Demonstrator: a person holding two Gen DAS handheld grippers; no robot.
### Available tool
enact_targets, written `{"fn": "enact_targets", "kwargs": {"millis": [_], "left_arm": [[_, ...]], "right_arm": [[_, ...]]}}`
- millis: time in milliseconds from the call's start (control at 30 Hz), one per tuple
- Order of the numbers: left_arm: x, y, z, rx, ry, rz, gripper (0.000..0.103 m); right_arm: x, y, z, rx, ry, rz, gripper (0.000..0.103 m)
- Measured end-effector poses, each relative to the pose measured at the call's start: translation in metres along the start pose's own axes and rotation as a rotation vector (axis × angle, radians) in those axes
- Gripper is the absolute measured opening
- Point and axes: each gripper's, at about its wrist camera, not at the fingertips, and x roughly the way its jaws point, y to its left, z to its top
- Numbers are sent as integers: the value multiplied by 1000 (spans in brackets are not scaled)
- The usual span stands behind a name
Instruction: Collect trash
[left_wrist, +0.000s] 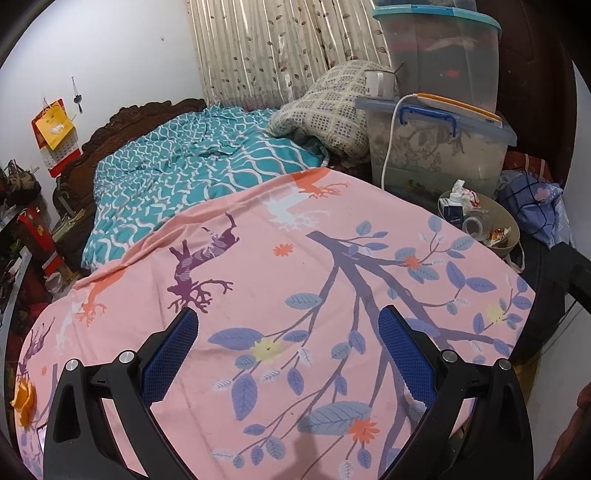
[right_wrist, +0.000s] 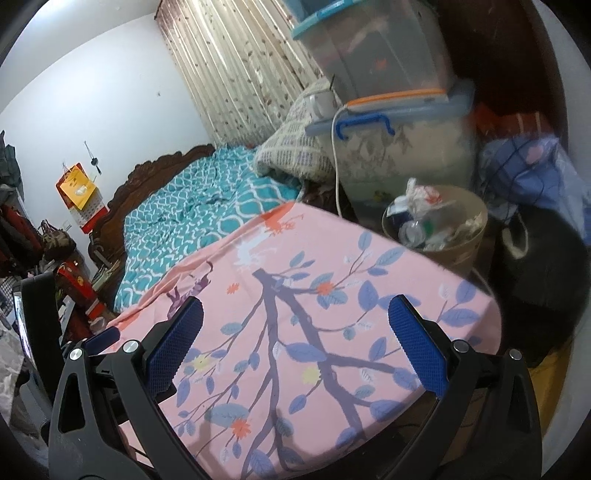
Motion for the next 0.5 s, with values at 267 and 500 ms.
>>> {"fn": "enact_targets", "kwargs": {"millis": [267, 500], "left_arm": [[-5, 1, 2, -3, -6, 8, 94], [-7, 0, 2, 3, -6, 19, 94]], "right_arm": [[-5, 7, 0, -33, -27, -9, 99], [-2, 6, -1, -29, -20, -11, 99]]}}
